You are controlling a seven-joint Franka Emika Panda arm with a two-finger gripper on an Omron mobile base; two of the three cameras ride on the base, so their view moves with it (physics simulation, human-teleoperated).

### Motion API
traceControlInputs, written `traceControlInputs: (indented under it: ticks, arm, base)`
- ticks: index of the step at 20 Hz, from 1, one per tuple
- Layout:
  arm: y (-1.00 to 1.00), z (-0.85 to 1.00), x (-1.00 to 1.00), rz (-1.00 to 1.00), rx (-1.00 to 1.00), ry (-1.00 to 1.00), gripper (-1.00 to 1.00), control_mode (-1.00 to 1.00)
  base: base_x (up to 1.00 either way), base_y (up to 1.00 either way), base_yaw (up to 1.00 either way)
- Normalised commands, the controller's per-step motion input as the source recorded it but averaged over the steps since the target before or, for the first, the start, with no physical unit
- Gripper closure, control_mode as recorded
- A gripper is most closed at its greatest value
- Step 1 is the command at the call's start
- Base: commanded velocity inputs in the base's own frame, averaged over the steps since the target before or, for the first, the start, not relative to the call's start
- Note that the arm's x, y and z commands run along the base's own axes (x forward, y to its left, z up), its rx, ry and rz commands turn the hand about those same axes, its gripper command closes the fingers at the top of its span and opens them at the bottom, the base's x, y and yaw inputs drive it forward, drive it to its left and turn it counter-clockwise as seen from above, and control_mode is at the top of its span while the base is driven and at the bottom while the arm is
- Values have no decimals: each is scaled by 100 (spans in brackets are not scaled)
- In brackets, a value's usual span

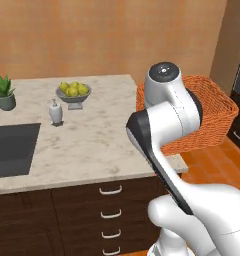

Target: Open the cabinet, pick up the bread from the cabinet and place it in the basket. Then move the basket to the dining counter.

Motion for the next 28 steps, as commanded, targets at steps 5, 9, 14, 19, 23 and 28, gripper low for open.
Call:
traceControlInputs:
  ticks: [5,9,14,19,23,28]
  arm:
    - [0,0,0,0,0,0,100,100]
    - [0,0,0,0,0,0,100,100]
    - [0,0,0,0,0,0,100,100]
    - [0,0,0,0,0,0,100,100]
    - [0,0,0,0,0,0,100,100]
    - [0,0,0,0,0,0,100,100]
  base:
    - [-18,-24,43]
    - [-20,-87,45]
    - [-28,-93,46]
    - [-3,-79,51]
    - [4,-74,55]
    - [16,-75,53]
